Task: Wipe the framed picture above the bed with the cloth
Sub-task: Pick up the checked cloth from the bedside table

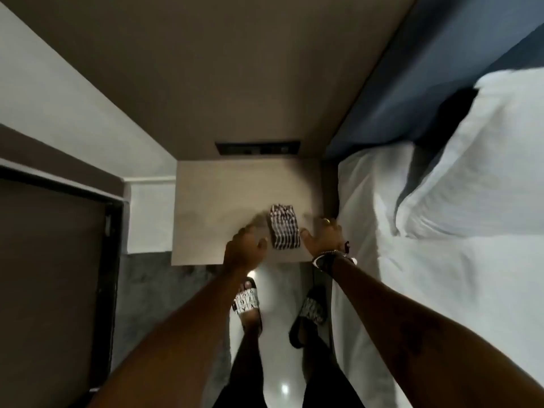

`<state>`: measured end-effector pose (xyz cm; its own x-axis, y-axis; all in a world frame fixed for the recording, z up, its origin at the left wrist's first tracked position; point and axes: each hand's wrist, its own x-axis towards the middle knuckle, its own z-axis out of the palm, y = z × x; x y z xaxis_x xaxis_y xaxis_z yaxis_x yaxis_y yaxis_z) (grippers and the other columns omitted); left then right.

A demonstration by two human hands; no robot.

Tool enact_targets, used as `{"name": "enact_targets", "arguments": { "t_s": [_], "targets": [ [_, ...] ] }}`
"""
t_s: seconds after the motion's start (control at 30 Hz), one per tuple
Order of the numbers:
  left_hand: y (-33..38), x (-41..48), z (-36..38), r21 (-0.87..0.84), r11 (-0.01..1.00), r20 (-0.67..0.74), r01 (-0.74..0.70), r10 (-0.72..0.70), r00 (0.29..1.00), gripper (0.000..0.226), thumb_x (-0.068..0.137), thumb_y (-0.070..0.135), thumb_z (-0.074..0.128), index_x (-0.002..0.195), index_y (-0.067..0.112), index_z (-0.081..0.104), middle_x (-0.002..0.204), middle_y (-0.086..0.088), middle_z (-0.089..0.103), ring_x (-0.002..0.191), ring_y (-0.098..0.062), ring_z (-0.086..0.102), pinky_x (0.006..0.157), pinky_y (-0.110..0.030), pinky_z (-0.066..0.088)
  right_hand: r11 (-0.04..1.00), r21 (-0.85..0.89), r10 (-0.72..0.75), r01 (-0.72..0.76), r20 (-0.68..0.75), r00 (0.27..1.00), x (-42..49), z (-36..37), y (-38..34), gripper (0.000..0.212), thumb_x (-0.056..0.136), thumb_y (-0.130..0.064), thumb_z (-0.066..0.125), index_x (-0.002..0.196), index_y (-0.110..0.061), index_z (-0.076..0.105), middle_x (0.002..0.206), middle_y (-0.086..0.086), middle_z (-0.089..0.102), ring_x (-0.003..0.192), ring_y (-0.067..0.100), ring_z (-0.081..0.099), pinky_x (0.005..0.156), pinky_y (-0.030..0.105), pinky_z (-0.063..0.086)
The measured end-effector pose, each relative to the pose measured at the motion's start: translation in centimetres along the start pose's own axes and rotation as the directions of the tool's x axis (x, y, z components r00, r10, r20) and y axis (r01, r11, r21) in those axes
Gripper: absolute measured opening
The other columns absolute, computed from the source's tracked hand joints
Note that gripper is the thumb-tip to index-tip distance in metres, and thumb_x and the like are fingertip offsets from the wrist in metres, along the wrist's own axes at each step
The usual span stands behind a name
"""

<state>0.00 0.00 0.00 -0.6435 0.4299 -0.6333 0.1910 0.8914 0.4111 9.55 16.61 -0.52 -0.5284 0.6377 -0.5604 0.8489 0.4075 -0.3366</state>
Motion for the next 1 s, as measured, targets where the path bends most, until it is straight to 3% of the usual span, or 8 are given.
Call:
{"name": "enact_targets", "arguments": {
  "t_s": [0.1, 0.23, 0.37, 0.47, 0.6, 0.77, 0.9, 1.0],
  "targets": [
    [-0.8, 4.5, 2.7, -0.096, 0.993, 0.051, 0.074, -0.070, 0.996, 0.064, 0.093, 0.037, 0.050, 0.147, 0.007, 0.033, 0.148, -0.016, 0.044, 0.134, -0.033, 0.044, 0.108, -0.040, 0.038, 0.985, 0.111, 0.116, -0.129, 0.120, 0.986, 4.1, 3.6, 0.5, 0.069, 0.080, -0.047, 0.062, 0.132, -0.005, 0.047, 0.138, 0.019, 0.047, 0.127, 0.037, 0.044, 0.104, 0.043, 0.039],
    [-1.9, 9.3, 7.2, -0.233, 0.957, 0.128, 0.174, -0.147, 0.981, 0.065, 0.089, 0.037, 0.049, 0.146, 0.008, 0.033, 0.144, -0.018, 0.049, 0.127, -0.034, 0.052, 0.106, -0.044, 0.042, 0.967, 0.089, 0.207, -0.240, 0.282, 0.937, 9.2, 8.8, 2.4, 0.070, 0.078, -0.047, 0.063, 0.133, -0.007, 0.045, 0.141, 0.014, 0.046, 0.124, 0.035, 0.049, 0.099, 0.041, 0.042],
    [-2.2, 12.3, 10.9, -0.405, 0.877, 0.148, 0.259, -0.217, 0.965, 0.064, 0.072, 0.047, 0.046, 0.125, 0.011, 0.050, 0.121, -0.016, 0.063, 0.105, -0.033, 0.061, 0.089, -0.042, 0.051, 0.948, 0.109, 0.258, -0.300, 0.293, 0.921, 12.8, 12.4, 3.8, 0.068, 0.075, -0.043, 0.067, 0.129, -0.006, 0.048, 0.137, 0.016, 0.050, 0.121, 0.037, 0.051, 0.100, 0.041, 0.043],
    [-3.0, 13.6, 12.9, -0.502, 0.807, 0.167, 0.311, -0.263, 0.950, 0.055, 0.074, 0.044, 0.055, 0.119, 0.013, 0.053, 0.105, -0.004, 0.060, 0.090, -0.024, 0.059, 0.074, -0.034, 0.046, 0.951, 0.097, 0.254, -0.293, 0.289, 0.923, 14.0, 14.5, 3.7, 0.060, 0.073, -0.046, 0.066, 0.119, -0.007, 0.057, 0.126, 0.017, 0.058, 0.114, 0.037, 0.056, 0.099, 0.044, 0.047],
    [-3.7, 16.0, 14.7, -0.648, 0.694, 0.127, 0.315, -0.310, 0.942, 0.040, 0.081, 0.021, 0.067, 0.116, 0.004, 0.060, 0.112, -0.013, 0.069, 0.098, -0.031, 0.066, 0.081, -0.041, 0.054, 0.923, 0.164, 0.309, -0.347, 0.219, 0.926, 14.9, 16.0, 2.6, 0.054, 0.071, -0.041, 0.070, 0.112, -0.009, 0.062, 0.119, 0.015, 0.063, 0.109, 0.036, 0.059, 0.095, 0.042, 0.051],
    [-2.7, 17.1, 15.4, -0.797, 0.528, 0.144, 0.292, -0.303, 0.942, 0.018, 0.080, 0.003, 0.069, 0.098, 0.000, 0.072, 0.102, -0.022, 0.072, 0.092, -0.032, 0.070, 0.084, -0.047, 0.058, 0.798, 0.433, 0.286, -0.418, 0.339, 0.896, 16.4, 16.8, 2.8, 0.064, 0.060, -0.035, 0.079, 0.119, -0.016, 0.062, 0.115, 0.003, 0.069, 0.105, 0.026, 0.064, 0.096, 0.032, 0.050],
    [-2.6, 17.5, 14.4, -0.798, 0.434, 0.296, 0.419, -0.323, 0.899, 0.028, 0.084, 0.002, 0.063, 0.111, -0.001, 0.068, 0.104, -0.017, 0.068, 0.090, -0.026, 0.065, 0.063, -0.029, 0.051, 0.581, 0.597, 0.244, -0.553, 0.521, 0.818, 16.9, 16.2, 2.4, 0.038, 0.090, -0.015, 0.059, 0.125, -0.004, 0.056, 0.130, 0.012, 0.060, 0.121, 0.030, 0.055, 0.105, 0.037, 0.040],
    [-2.4, 16.6, 12.6, -0.823, 0.319, 0.376, 0.469, -0.313, 0.872, 0.017, 0.086, 0.003, 0.052, 0.094, 0.001, 0.067, 0.086, -0.014, 0.064, 0.070, -0.025, 0.060, 0.058, -0.027, 0.045, 0.607, 0.579, 0.200, -0.544, 0.551, 0.810, 16.2, 14.4, 2.3, 0.035, 0.084, -0.013, 0.067, 0.116, -0.001, 0.063, 0.120, 0.018, 0.065, 0.110, 0.035, 0.061, 0.101, 0.046, 0.046]
  ]
}}
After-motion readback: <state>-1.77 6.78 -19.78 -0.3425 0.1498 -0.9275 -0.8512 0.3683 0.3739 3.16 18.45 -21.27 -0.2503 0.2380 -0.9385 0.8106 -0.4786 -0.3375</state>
